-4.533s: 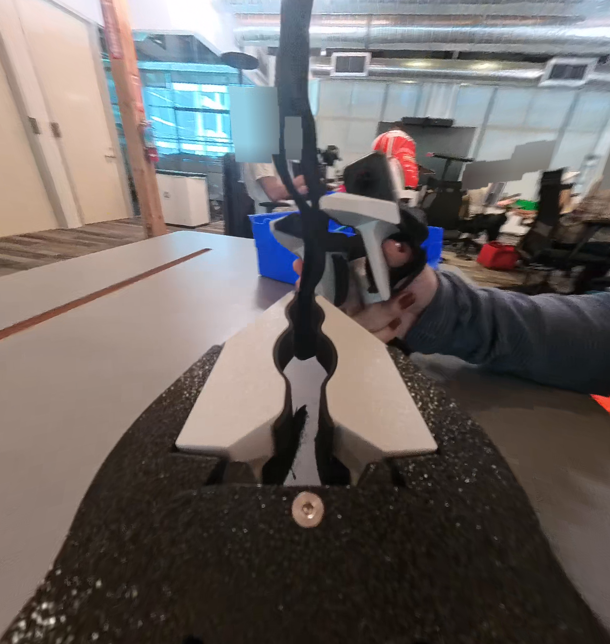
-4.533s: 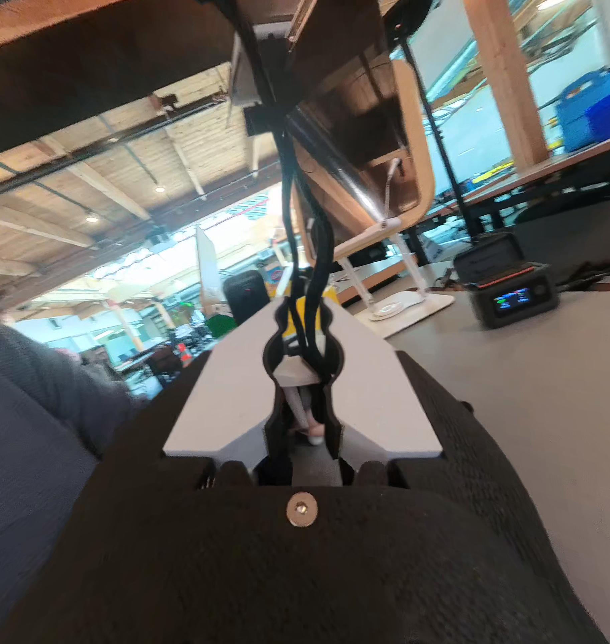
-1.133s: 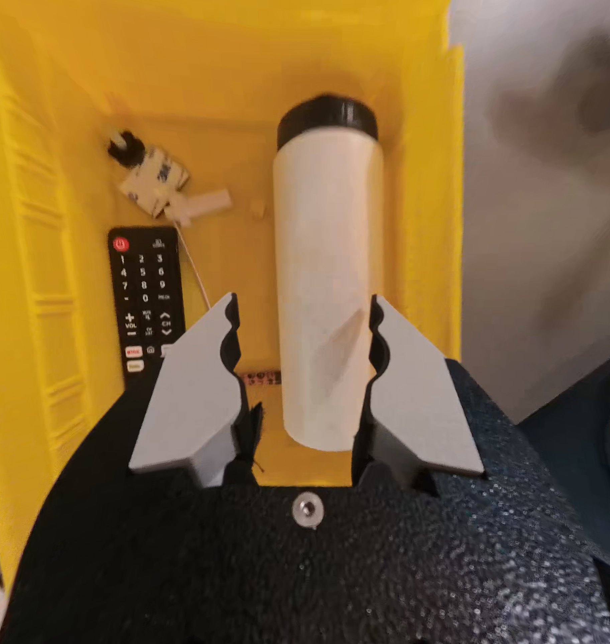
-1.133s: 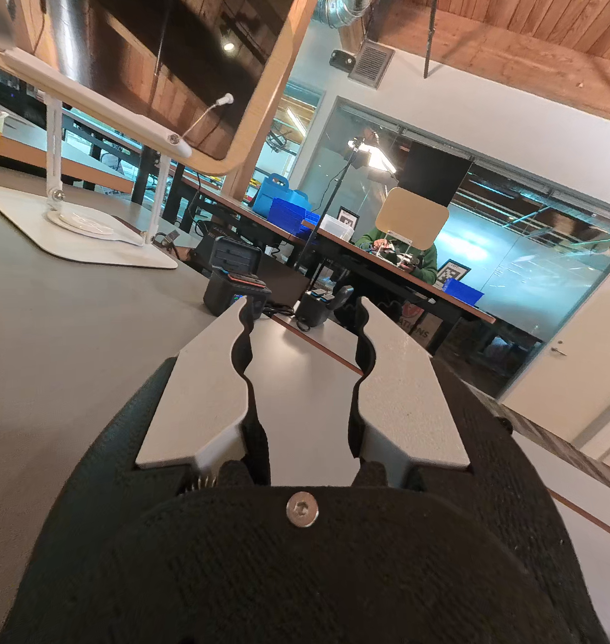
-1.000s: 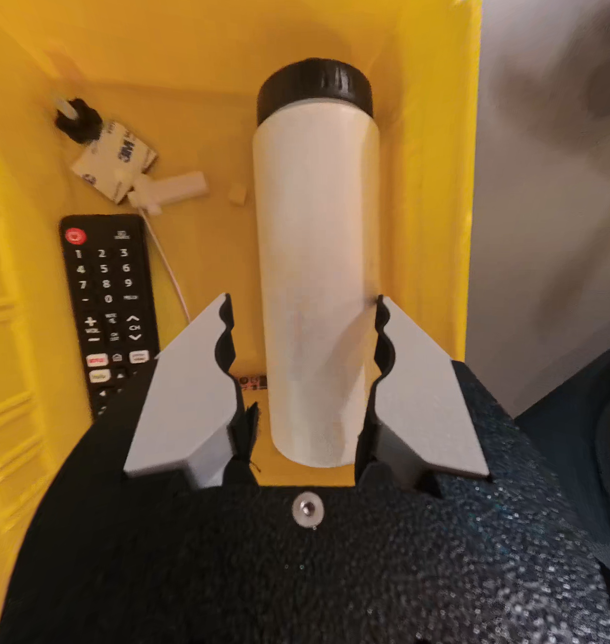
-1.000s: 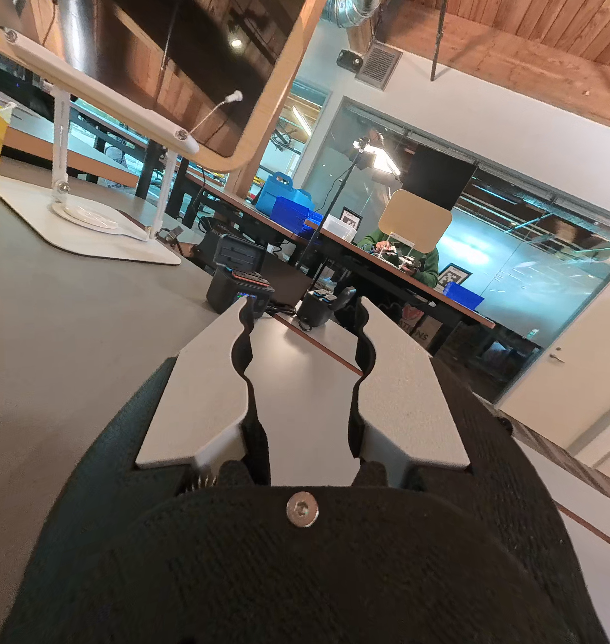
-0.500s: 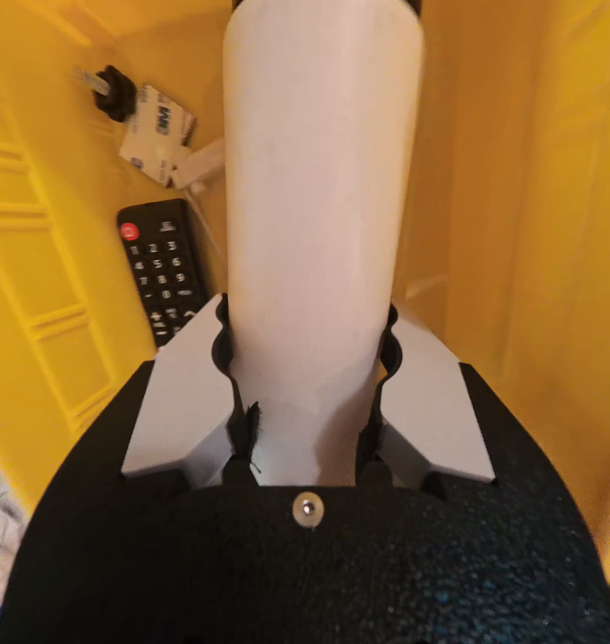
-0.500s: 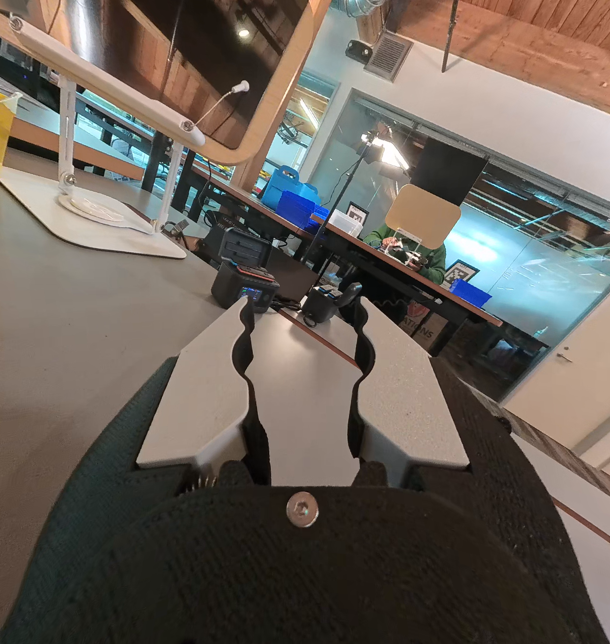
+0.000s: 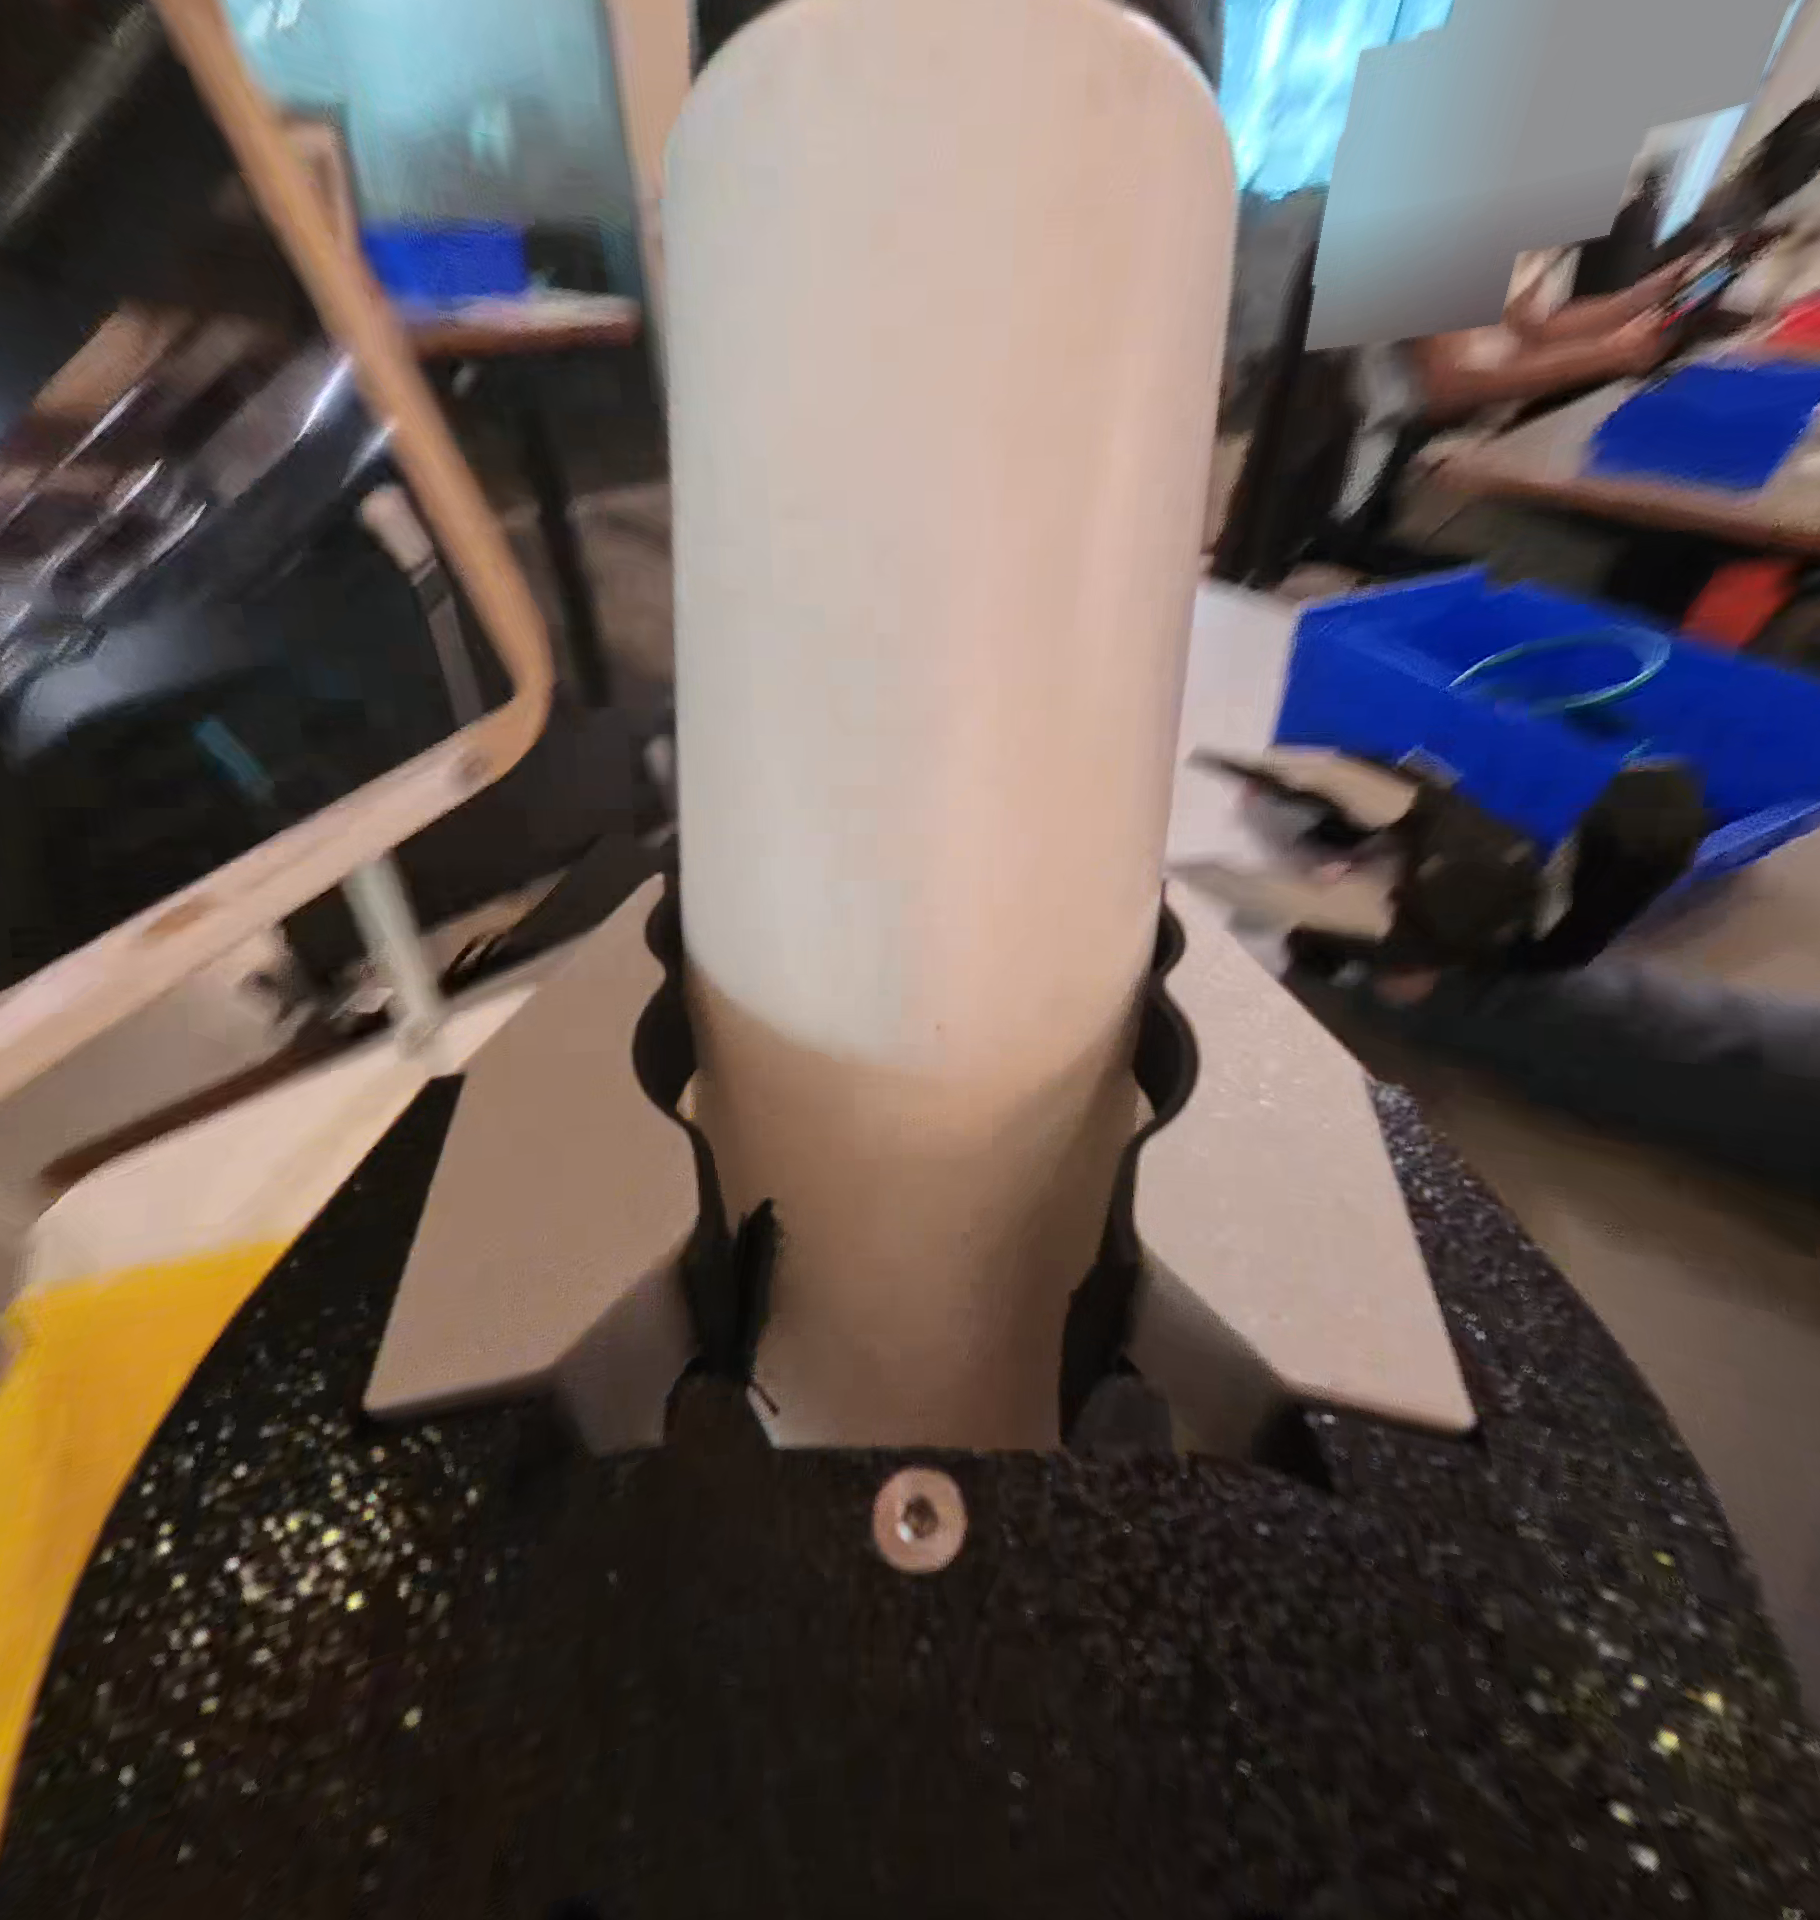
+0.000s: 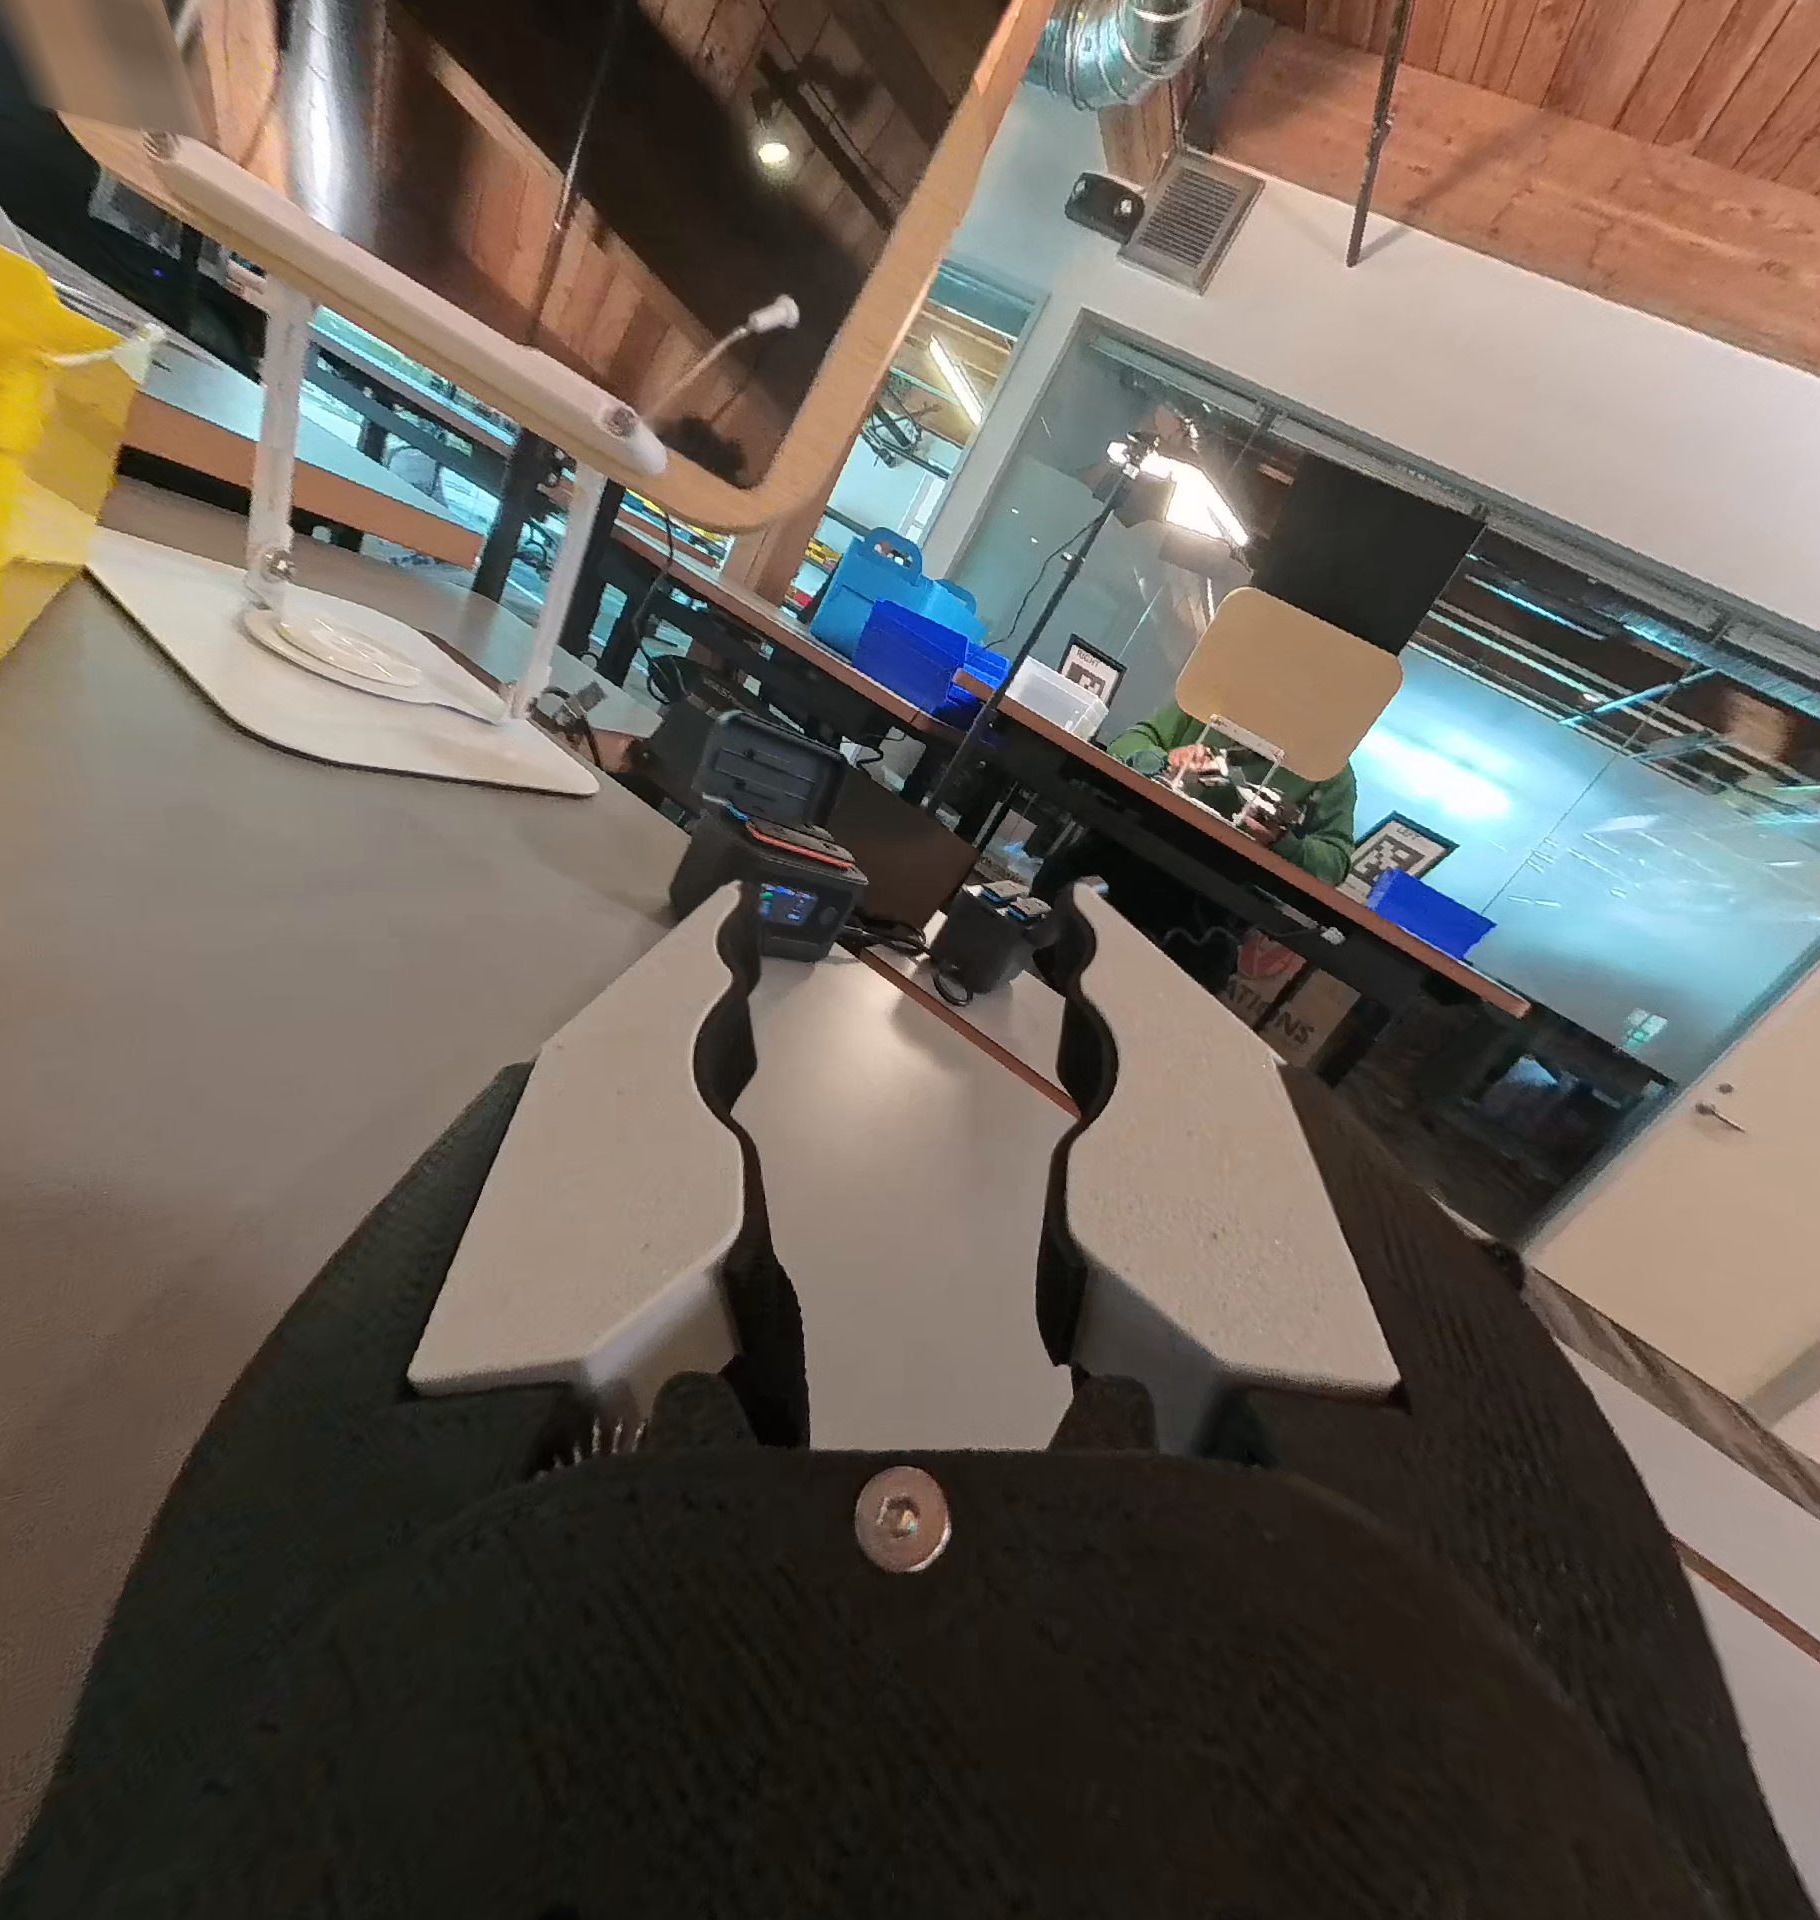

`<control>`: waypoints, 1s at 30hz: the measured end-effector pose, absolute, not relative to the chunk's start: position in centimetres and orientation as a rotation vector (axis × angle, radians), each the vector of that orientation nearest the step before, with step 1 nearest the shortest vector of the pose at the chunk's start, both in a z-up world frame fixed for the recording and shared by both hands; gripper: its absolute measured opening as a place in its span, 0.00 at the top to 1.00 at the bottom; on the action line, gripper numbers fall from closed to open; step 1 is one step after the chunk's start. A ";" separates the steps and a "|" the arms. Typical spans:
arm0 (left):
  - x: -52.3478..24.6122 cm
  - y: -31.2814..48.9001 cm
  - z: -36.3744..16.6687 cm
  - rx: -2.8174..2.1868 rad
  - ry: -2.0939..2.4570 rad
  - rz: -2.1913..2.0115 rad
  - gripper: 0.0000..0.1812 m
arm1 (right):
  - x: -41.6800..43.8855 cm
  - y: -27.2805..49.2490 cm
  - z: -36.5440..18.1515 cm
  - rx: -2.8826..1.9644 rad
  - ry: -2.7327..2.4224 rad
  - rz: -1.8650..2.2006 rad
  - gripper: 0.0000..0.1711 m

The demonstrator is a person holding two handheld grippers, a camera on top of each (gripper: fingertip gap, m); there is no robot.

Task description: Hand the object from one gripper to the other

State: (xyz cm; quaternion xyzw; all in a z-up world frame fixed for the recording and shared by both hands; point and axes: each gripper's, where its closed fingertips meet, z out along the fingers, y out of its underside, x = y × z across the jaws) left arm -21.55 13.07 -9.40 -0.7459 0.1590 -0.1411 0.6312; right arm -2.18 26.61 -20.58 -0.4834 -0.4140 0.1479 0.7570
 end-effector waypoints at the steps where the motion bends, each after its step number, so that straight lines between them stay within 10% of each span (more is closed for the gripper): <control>1: -19.4 13.9 -8.8 -1.638 0.389 -0.369 0.53 | -2.2 26.3 -20.5 -1.047 -0.903 0.345 0.67; 13: -6.6 21.9 -13.7 -1.141 0.264 -1.029 0.53 | -5.0 18.3 -20.5 -1.100 -1.082 1.238 0.48; 30: -0.1 19.3 -16.9 -1.117 0.580 -1.295 0.53 | -4.7 16.9 -22.3 -1.304 -1.213 1.584 0.47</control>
